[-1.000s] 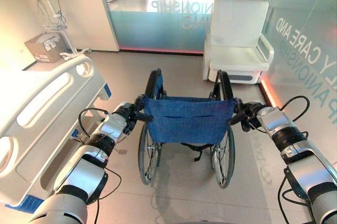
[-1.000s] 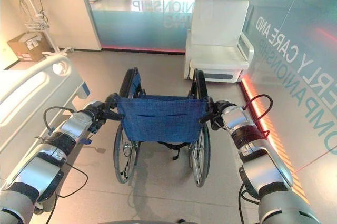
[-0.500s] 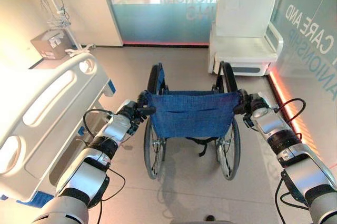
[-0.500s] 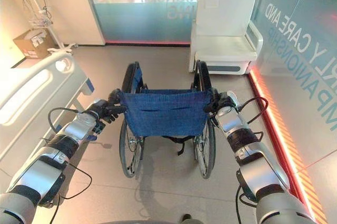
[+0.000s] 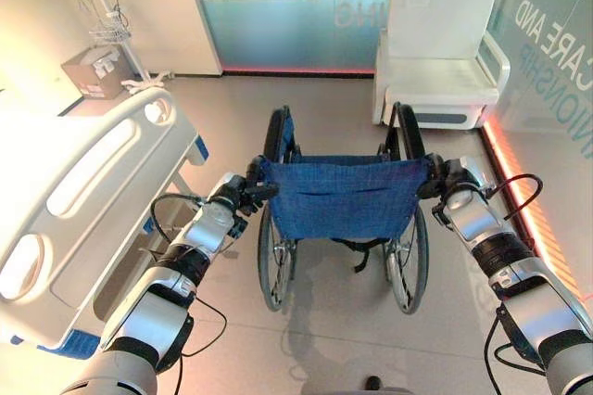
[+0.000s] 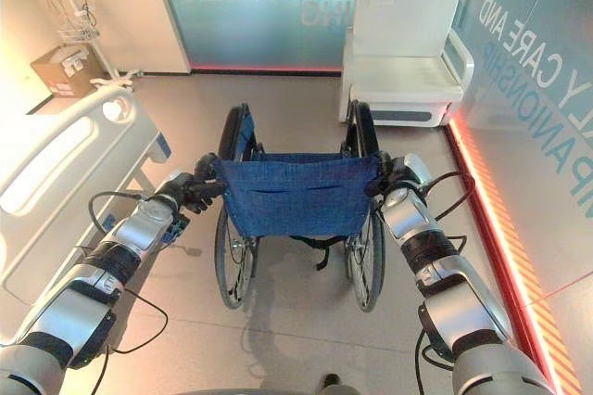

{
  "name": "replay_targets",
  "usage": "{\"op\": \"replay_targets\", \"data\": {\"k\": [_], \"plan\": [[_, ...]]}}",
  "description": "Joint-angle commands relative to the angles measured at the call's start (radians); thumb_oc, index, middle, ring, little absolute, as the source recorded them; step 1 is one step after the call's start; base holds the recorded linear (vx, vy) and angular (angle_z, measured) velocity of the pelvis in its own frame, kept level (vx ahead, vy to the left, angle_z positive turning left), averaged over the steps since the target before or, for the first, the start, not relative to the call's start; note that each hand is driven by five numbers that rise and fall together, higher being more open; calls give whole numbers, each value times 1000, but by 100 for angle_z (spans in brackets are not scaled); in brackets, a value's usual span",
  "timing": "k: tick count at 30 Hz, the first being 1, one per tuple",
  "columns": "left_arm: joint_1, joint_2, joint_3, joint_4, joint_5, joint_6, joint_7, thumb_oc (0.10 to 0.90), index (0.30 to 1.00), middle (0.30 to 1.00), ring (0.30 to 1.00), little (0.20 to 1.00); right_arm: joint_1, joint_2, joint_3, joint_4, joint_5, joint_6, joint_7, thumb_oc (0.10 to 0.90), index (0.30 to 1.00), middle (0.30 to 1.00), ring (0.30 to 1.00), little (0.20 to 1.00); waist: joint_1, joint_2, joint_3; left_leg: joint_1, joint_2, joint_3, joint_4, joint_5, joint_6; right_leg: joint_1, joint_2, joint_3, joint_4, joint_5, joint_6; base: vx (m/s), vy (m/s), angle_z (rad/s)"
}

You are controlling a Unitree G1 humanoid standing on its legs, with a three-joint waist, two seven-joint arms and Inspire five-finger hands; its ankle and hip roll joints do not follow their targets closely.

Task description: Push the wheelchair next to the bed

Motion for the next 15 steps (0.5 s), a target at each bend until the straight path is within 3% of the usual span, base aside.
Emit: {"op": "replay_targets", "data": {"k": [1, 7, 12, 15], "plan": [[57, 8, -27, 43, -30, -80, 77, 400, 300, 300, 300, 300, 49, -2, 43, -38, -41, -133, 129, 400, 300, 300, 300, 300, 25, -46, 33, -73, -62, 23, 85, -59, 31, -15, -40, -36, 122, -90, 15, -1, 71, 1], [80, -1, 7, 16, -64, -125, 106, 400, 300, 300, 300, 300, 60, 4, 39, 24, -23, -162, 132, 400, 300, 300, 300, 300, 42, -43, 45, -75, -69, 20, 115, -70, 45, -20, -65, -47, 170, -99, 24, 27, 111, 1], [85, 4, 7, 11, -56, -132, 89, 400, 300, 300, 300, 300, 56, 25, 31, 91, -26, -193, 120, 400, 300, 300, 300, 300, 58, -33, 58, -84, -83, 13, 140, -74, 66, -51, -90, -59, 304, -138, 36, 88, 158, 2], [80, 17, -8, -1, -40, -110, 60, 400, 300, 300, 300, 300, 51, 8, 36, 80, -24, -195, 127, 400, 300, 300, 300, 300, 52, -13, 78, -102, -84, 13, 150, -65, 75, -173, -109, -29, 617, -61, 50, 91, 178, 0]]}}
